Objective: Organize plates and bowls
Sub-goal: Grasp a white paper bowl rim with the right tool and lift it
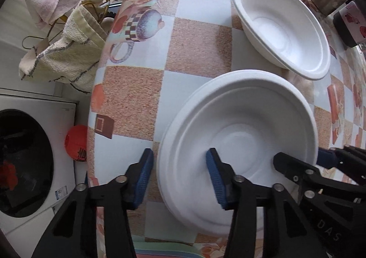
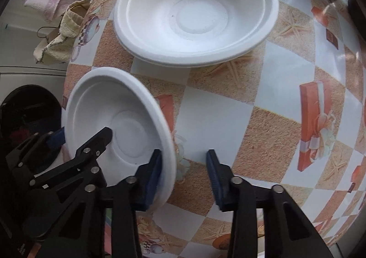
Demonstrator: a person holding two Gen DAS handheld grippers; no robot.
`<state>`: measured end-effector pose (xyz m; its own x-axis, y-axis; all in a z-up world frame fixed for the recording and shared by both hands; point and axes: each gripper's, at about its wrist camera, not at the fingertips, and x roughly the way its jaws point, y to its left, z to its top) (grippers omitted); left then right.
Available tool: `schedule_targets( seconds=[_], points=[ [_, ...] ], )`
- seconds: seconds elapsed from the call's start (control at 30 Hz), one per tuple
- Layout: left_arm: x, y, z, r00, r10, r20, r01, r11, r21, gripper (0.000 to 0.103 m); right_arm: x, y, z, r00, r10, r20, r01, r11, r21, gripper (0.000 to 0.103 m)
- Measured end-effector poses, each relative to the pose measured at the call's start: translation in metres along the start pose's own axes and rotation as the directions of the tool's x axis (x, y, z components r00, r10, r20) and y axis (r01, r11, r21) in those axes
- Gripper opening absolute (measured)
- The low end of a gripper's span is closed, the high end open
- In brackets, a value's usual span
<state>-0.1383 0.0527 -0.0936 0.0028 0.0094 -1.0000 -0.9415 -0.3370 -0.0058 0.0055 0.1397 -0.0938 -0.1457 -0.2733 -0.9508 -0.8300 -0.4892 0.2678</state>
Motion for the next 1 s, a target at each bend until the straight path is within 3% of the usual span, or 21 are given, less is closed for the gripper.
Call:
schedule_targets(
  seconds=[0.07,0.4,0.67,1.0],
  points=[
    [-0.001,-0.009,-0.003,1.0,-0.003,-0.006,0.003,1.0,0.023,0.038,0.005,0.0,-0.008,1.0,0.009,-0.022,-0.009,1.0,0.004,0.017],
    [0.0,-0.055,-0.046,1.0,-0.002,-0.021,0.005,0.992,0.125,0.039,0.016,-0.033,-0.065,0.996,0.061,-0.058,-0.055,0.994,0.097,0.017],
    [-0.003,-0.075,-0.07,0.999,0.001,-0.048,0.006,0.99,0.141,0.039,0.016,-0.032,-0.081,0.998,0.035,-0.054,-0.03,0.994,0.102,0.017],
    [-0.046,-0.091,-0.09,1.0,0.003,0.008,-0.004,0.983,0.183,0.039,-0.012,-0.028,-0.091,0.999,0.039,0.018,-0.041,0.992,0.117,0.017]
  ],
)
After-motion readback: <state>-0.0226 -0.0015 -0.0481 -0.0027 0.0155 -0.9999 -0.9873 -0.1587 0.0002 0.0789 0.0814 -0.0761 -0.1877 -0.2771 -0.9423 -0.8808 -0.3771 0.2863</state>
